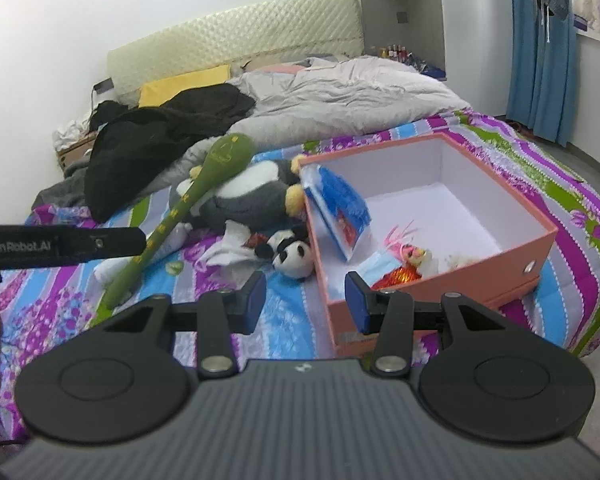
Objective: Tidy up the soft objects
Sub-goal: 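Move both tools back toward the panda plush and white tissue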
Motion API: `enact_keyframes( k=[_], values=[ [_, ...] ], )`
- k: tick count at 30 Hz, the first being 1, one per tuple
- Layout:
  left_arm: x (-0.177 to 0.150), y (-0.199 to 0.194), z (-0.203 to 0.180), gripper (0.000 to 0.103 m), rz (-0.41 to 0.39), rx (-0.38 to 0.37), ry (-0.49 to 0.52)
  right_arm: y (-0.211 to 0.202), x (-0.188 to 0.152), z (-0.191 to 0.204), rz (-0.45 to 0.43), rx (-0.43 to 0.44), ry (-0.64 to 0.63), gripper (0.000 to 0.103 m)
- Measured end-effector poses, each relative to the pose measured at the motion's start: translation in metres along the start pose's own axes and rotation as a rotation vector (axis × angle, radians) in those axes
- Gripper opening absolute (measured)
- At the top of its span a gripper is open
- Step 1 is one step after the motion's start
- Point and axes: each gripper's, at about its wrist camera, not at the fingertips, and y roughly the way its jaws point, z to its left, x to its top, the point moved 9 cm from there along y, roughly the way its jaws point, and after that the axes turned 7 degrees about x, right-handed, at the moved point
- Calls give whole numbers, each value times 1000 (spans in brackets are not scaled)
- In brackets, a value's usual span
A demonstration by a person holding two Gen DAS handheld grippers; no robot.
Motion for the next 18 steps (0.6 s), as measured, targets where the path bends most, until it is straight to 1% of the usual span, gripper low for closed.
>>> enact_keyframes(
  k=[6, 8, 12, 15, 18],
  values=[
    [-24, -10, 14, 56, 11, 19, -29, 1, -21, 17, 25, 8, -38, 47],
    [-35, -12, 19, 56, 23, 29, -39, 5, -28, 19, 42, 5, -31, 47],
    [-54, -12, 28, 56, 50, 48, -62, 12, -42, 29, 84, 30, -31, 47],
    [-64, -10, 34, 56, 69, 57, -79, 15, -45, 35, 89, 35, -43, 47],
    [-67, -4, 40, 56, 76, 67, -82, 19, -43, 36, 85, 29, -50, 47]
  ],
)
